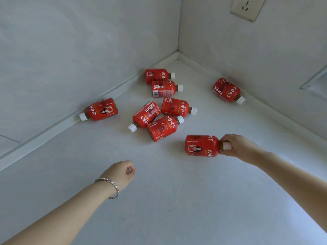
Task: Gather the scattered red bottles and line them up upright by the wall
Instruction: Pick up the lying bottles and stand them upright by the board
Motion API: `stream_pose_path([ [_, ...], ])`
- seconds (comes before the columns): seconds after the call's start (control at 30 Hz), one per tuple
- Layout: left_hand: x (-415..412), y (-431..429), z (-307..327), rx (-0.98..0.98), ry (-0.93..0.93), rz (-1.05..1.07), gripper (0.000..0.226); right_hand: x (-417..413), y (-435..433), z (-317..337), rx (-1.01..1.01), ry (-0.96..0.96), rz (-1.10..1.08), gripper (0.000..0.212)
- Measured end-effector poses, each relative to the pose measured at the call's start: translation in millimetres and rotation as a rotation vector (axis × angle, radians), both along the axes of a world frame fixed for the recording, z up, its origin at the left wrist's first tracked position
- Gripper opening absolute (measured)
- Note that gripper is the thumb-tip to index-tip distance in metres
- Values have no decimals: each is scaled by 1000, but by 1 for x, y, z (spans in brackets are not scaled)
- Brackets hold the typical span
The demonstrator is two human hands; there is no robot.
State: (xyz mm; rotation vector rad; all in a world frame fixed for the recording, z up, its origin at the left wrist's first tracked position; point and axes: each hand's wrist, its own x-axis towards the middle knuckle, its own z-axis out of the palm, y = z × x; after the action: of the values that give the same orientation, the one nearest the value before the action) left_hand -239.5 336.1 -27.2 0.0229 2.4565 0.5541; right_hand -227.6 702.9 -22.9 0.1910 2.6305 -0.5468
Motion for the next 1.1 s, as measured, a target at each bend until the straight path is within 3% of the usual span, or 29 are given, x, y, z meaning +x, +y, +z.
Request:
stream_pose_path([
  [0.13,-22,52,6,89,352,-107,17,-10,-6,31,29,-1,-12,31],
  [0.23,-54,101,-2,120,541,-231,43,-17,-19,35,127,-40,22,36],
  [0.4,-105,145,-36,-124,429,-257,92,-20,-43,23,269,45,111,39],
  [0.5,-104,143,-48,-205,512,-207,78,-21,-52,22,266,52,150,36],
  [0.57,-94,134,-49,-124,572,-192,72,-22,-55,22,271,34,169,44],
  [0.7,-61,102,-35,435,564,175,72,-22,-59,26,259,19,205,45],
  [0.77,-41,85,-30,534,537,233,70,-24,-69,29,234,2,216,43],
  [0.87,-28,66,-20,428,597,108,47,-35,-83,29,216,-14,222,41],
  [1.0,-41,55,-5,17,816,-250,37,-42,-94,36,113,-41,157,28],
  [1.1,-35,56,9,-34,656,-231,38,-33,-98,34,33,-43,75,29],
])
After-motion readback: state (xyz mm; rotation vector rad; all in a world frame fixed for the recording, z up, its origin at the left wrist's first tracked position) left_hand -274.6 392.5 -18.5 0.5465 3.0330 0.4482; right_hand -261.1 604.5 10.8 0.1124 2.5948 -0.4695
